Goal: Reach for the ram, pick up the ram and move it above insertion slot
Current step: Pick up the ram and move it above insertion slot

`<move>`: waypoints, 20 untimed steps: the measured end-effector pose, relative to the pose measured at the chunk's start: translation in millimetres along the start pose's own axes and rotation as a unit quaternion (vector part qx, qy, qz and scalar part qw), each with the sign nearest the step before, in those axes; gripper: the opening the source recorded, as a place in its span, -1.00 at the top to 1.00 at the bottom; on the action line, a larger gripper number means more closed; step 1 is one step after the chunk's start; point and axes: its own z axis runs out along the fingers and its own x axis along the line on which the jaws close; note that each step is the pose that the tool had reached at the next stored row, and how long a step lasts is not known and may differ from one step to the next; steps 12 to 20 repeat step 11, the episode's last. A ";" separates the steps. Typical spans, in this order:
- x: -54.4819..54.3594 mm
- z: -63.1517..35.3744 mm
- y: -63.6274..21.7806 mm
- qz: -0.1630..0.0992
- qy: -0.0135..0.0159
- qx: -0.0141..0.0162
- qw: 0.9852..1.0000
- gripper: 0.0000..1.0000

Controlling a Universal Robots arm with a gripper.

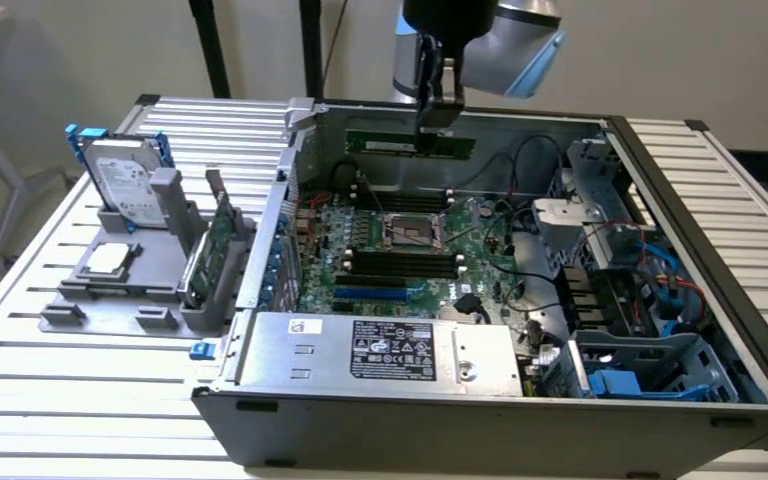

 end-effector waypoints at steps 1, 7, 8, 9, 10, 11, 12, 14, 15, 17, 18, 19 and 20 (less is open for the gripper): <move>-0.9 0.2 -0.2 0.000 0.000 0.001 1.000 0.73; -4.4 0.8 -0.6 0.001 0.000 0.005 1.000 0.73; -4.5 0.8 -0.6 0.001 0.000 0.005 1.000 0.73; -4.5 0.8 -0.6 0.001 0.000 0.005 1.000 0.73; -4.5 0.8 -0.6 0.001 0.000 0.005 1.000 0.73; -4.5 0.8 -0.6 0.001 0.000 0.005 1.000 0.73; -4.5 0.8 -0.6 0.001 0.000 0.005 1.000 0.73; -4.5 0.8 -0.6 0.001 0.000 0.005 1.000 0.73; -4.5 0.8 -0.6 0.001 0.000 0.005 1.000 0.73; -4.5 0.8 -0.6 0.001 0.000 0.005 1.000 0.73; -4.5 0.8 -0.6 0.001 0.000 0.005 1.000 0.73; -4.5 0.8 -0.6 0.001 0.000 0.005 1.000 0.73; -4.5 0.8 -0.6 0.001 0.000 0.005 1.000 0.73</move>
